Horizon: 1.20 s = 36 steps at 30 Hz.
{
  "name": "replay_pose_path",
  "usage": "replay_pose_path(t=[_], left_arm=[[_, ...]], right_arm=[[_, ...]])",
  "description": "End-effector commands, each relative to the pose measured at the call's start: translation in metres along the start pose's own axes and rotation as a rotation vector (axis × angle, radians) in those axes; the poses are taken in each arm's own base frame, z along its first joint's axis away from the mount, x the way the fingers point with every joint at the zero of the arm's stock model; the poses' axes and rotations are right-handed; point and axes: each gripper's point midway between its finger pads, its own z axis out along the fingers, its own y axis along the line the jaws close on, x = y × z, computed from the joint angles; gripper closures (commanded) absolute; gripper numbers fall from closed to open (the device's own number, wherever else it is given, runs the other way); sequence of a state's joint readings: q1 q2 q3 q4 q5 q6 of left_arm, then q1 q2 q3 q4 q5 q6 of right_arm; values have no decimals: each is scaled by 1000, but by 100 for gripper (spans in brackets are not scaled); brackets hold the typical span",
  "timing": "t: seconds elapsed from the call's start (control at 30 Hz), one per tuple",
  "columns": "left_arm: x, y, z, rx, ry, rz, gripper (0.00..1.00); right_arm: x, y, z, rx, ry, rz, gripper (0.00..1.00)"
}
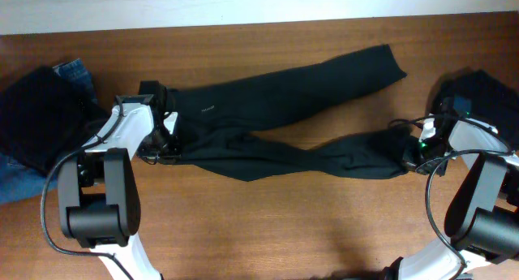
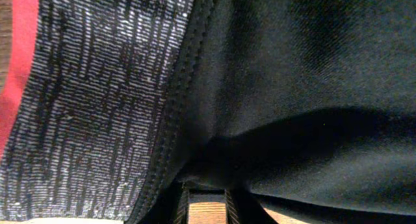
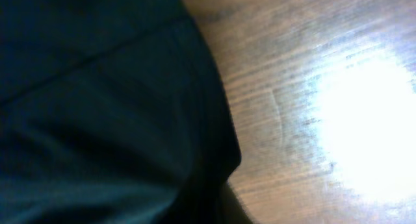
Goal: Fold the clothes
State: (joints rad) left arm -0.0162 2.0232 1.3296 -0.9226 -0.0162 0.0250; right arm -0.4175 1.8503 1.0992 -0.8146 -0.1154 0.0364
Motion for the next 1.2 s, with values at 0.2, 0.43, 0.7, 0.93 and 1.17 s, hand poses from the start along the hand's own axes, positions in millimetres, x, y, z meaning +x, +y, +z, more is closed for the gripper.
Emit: replay_pose_path(t=[0.2, 0.43, 0.7, 0.93, 1.17], left_arm=[[11, 6, 35, -23, 67, -19, 81], [10, 6, 35, -22, 63, -20, 81], [9, 6, 35, -22, 60, -20, 81], [9, 6, 35, -22, 59, -20, 81], [8, 6, 35, -22, 55, -20, 81]], right_arm=[[36, 35, -25, -186, 95, -32, 96], [66, 39, -86, -191, 128, -17, 96], [40, 24, -106, -302, 18, 137, 96], [44, -12, -108, -308, 22, 279, 96], [55, -16, -110, -314, 63, 317, 96]])
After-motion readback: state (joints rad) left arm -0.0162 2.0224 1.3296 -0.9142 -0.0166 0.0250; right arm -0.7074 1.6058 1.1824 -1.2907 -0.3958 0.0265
